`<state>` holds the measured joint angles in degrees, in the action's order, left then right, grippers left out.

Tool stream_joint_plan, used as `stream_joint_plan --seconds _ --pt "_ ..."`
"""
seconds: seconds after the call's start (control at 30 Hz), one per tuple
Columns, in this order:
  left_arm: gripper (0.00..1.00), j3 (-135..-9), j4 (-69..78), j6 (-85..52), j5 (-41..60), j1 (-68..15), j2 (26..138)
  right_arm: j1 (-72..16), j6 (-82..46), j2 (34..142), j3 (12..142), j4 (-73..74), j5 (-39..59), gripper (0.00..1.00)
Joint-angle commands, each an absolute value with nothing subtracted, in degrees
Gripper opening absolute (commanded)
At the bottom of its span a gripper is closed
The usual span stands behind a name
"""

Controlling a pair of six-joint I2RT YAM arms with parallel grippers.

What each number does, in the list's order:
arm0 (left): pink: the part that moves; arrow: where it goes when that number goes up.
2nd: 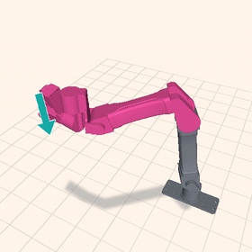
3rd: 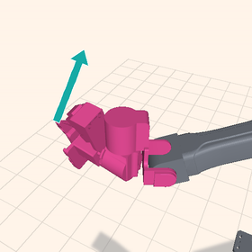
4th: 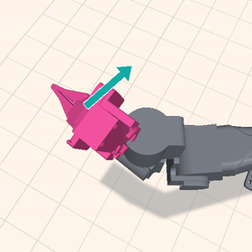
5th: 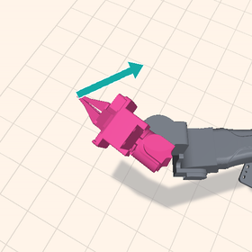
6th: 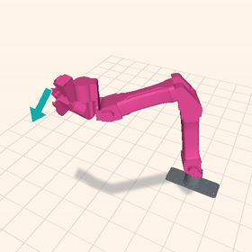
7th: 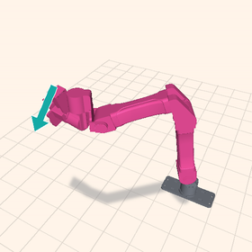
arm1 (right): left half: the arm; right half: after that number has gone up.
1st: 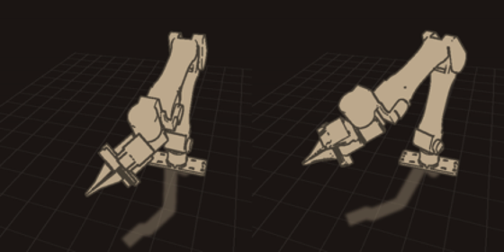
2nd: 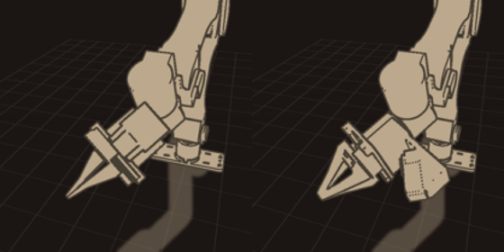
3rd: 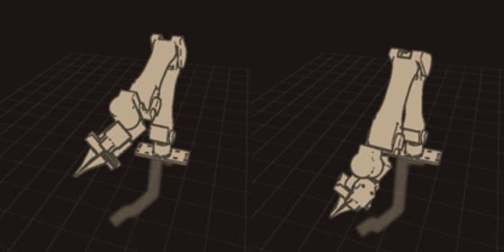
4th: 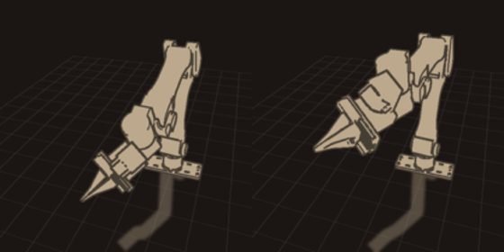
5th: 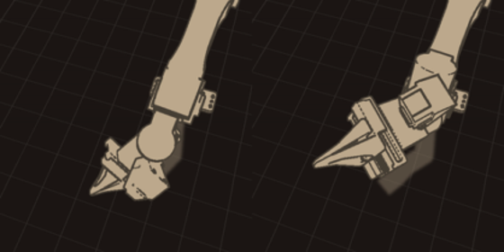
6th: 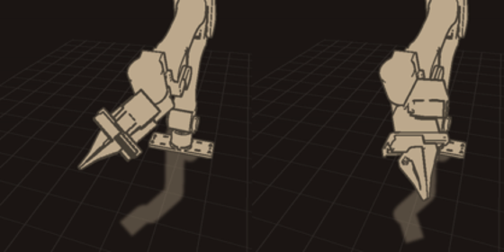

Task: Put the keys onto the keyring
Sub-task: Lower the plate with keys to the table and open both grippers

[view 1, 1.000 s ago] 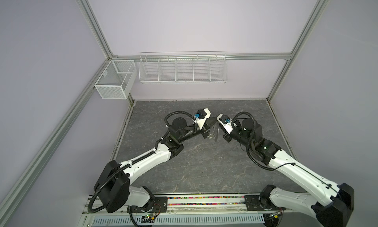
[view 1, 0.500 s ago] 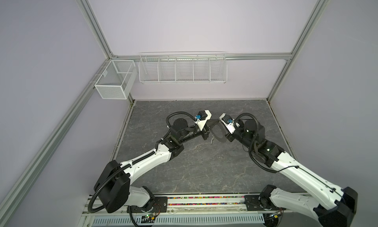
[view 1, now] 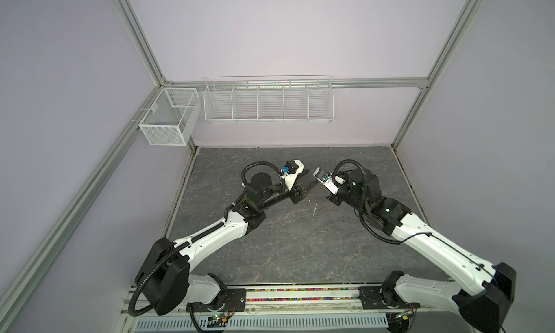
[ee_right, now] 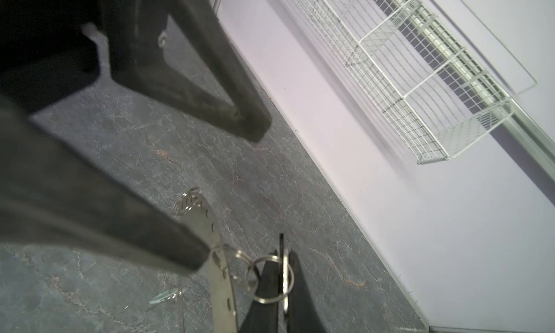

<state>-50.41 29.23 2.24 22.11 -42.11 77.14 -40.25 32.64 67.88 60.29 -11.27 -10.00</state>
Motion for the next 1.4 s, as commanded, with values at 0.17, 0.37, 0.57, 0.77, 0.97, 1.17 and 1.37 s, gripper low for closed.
stream_joint_plan --seconds 0.17,0.37,0.57,0.77,0.97,1.17,1.37 --pt "0.61 -41.56 25.60 1.45 10.23 -34.28 65.56 -41.30 32.45 82.15 71.68 -21.09 -3.76 0.07" --pt "0.65 -37.80 19.59 -3.47 -2.18 -29.66 56.83 -42.54 23.63 93.16 81.20 -22.74 0.02 0.07" --pt "0.67 -37.27 14.07 -2.72 -5.01 -29.27 56.11 -37.12 14.76 103.31 84.38 -24.77 3.33 0.07" --pt "0.69 -35.62 15.67 -3.55 -3.70 -29.32 58.99 -31.88 14.62 107.81 80.42 -26.29 2.64 0.07" --pt "0.70 -34.91 16.85 -0.94 -2.55 -29.36 60.33 -29.55 19.72 104.63 74.23 -32.81 -8.21 0.07" --pt "0.72 -33.41 20.92 -0.48 -5.25 -29.36 63.10 -28.87 24.97 107.27 73.05 -38.46 -15.16 0.07" --pt "0.74 -32.58 20.39 -0.35 -7.69 -29.35 63.36 -28.57 25.97 109.03 73.62 -39.03 -20.15 0.13"
